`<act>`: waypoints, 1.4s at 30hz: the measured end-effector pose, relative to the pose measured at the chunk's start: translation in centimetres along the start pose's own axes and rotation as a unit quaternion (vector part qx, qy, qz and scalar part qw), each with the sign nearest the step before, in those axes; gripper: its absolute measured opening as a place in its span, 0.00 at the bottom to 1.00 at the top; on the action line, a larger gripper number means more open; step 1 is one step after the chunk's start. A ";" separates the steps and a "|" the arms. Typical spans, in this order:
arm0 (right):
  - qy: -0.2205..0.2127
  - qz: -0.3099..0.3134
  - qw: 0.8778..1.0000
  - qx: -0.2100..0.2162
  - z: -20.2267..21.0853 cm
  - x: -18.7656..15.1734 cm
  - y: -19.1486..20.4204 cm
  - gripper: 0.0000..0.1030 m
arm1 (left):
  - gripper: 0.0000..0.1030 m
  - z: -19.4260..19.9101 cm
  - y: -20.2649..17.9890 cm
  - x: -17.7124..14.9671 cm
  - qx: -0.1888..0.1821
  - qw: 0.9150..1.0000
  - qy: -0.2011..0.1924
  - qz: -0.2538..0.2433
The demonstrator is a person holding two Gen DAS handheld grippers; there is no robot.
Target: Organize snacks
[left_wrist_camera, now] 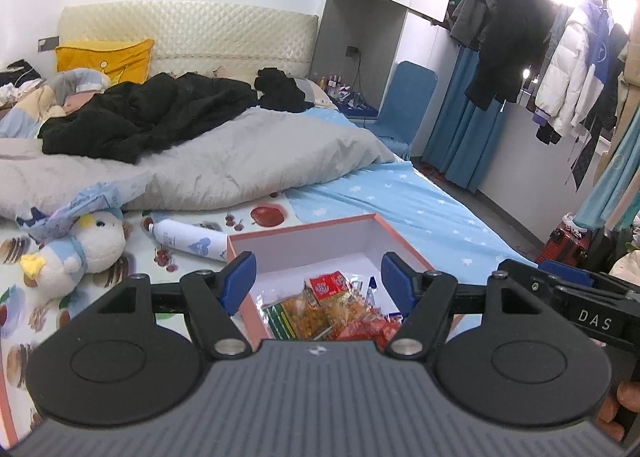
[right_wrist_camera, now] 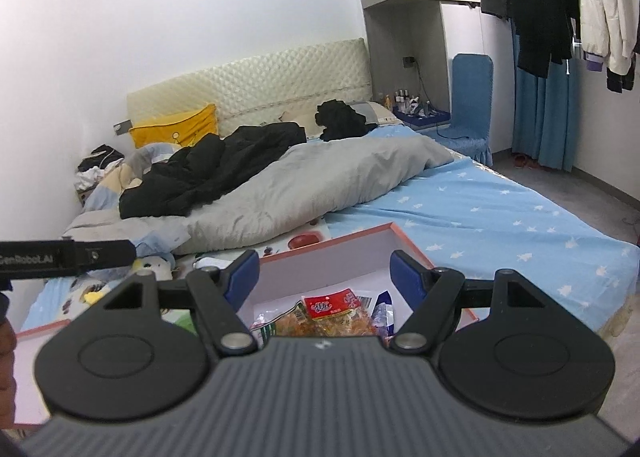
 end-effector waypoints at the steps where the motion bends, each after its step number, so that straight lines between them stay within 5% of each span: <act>1: 0.000 0.000 1.000 0.002 0.2 -0.2 0.1 0.72 | 0.72 0.3 -0.1 -0.3 0.000 1.000 0.000 0.000; 16: 0.020 0.013 1.000 0.009 1.1 -3.5 1.3 0.72 | 0.72 1.8 0.8 -4.4 0.008 0.999 0.019 0.026; 42: 0.024 0.007 1.000 0.013 1.3 -3.6 1.2 0.72 | 0.72 1.8 1.0 -4.1 0.008 0.999 0.014 0.029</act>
Point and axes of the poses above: each gripper's, at about its wrist camera, not at the fingertips, and z roughly against the way its jaws point, y to its left, x to its top, the point moved 3 cm from there along -z, roughly the way its jaws point
